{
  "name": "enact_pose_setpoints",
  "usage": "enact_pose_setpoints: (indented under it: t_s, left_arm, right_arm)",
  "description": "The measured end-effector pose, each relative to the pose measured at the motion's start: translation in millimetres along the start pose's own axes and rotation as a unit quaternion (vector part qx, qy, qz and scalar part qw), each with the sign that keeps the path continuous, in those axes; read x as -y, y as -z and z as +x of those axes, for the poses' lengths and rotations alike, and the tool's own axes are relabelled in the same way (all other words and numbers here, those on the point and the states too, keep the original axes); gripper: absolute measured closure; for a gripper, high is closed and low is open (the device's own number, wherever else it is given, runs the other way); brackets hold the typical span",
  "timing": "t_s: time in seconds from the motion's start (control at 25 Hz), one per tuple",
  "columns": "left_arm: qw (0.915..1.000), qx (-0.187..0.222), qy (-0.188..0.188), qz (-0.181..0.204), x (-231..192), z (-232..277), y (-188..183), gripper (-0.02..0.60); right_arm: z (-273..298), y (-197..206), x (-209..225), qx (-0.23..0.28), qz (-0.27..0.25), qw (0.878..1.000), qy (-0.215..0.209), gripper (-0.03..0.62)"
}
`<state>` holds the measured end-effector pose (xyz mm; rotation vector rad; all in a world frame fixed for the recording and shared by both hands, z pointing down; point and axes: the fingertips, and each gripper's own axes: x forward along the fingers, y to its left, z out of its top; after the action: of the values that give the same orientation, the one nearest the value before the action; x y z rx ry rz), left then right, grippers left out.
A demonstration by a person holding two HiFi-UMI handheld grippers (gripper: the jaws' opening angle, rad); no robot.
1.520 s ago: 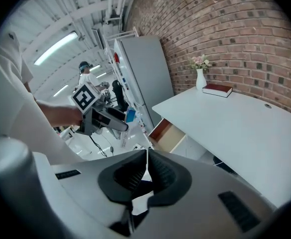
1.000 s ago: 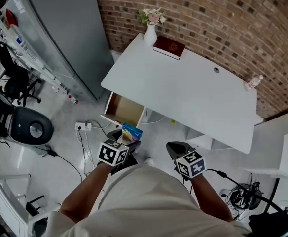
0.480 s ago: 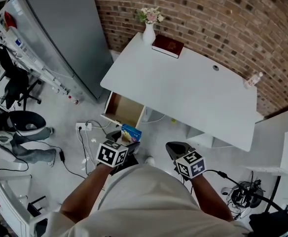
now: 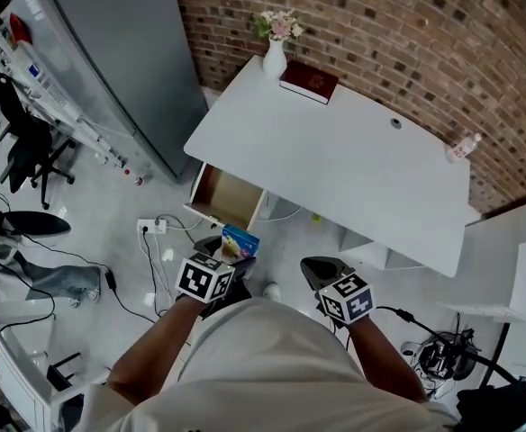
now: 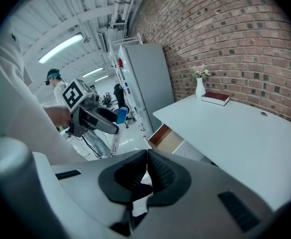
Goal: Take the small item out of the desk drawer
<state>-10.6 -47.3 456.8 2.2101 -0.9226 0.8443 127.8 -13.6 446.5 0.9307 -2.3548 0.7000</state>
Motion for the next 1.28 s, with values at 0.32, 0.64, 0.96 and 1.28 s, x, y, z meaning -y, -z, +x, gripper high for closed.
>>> enact_pose_setpoints:
  t_s: [0.32,0.64,0.96,1.28]
  left_arm:
    - [1.0,-0.007,-0.002,0.004,-1.0,-2.2,3.9,0.189]
    - [0.9999,-0.01,0.004,0.005,1.2,2.1,8.0,0.189]
    - [0.9999,-0.014,0.004,0.005,-1.8,5.8,12.2,0.189]
    - [0.9998,-0.017,0.004,-0.001,-8.6,8.1,15.5,0.189]
  right_arm:
    - [-2.2,3.6,-0.1,-0.004,-0.001,1.0,0.0,0.562]
    - [-0.8,11.4,-0.1,-0.009,0.004,1.0,0.0,0.562]
    - [6.0,17.0,-2.5,-0.017,0.003,1.0,-0.005,0.562]
    - [16.7,15.2,-5.4,-0.021,0.002,1.0,-0.014,0.562]
